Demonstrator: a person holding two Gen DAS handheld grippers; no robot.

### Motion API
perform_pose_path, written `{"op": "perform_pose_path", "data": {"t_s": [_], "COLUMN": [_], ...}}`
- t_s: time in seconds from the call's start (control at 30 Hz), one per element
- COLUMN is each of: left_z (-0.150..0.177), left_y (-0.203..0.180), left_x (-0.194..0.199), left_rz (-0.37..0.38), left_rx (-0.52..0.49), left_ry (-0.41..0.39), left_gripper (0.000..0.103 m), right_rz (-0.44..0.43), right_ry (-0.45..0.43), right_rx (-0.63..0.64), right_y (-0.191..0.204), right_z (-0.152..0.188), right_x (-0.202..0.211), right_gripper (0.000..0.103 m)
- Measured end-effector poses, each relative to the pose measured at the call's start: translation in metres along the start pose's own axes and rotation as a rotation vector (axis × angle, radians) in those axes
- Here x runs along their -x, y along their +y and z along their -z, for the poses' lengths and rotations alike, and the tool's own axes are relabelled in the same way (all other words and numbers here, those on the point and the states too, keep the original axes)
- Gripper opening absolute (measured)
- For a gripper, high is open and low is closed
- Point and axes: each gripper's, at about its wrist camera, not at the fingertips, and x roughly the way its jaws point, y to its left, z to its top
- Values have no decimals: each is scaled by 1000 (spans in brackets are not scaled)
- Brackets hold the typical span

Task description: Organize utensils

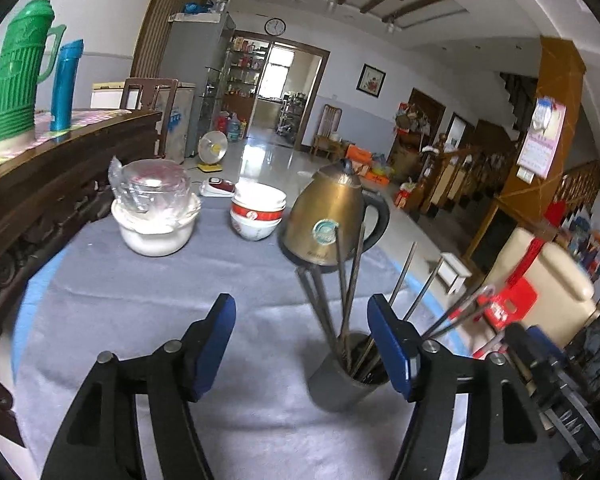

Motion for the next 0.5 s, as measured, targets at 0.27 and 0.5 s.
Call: {"op": "perform_pose_path", "data": {"t_s": [0.27,0.5], "left_z": [29,42], "left_y": [-2,-10], "left_x": [-2,8], "left_rz": [-63,-70], "left_rx": [-59,-102], "left_ry": [95,118], "left_gripper": [77,79], "right_rz": [-17,-42], "right_ry": [69,142], "right_rx": [2,-11], "right_y": [3,6], "right_z": [32,56], "right_x": [18,21], "right_gripper": [81,81]}}
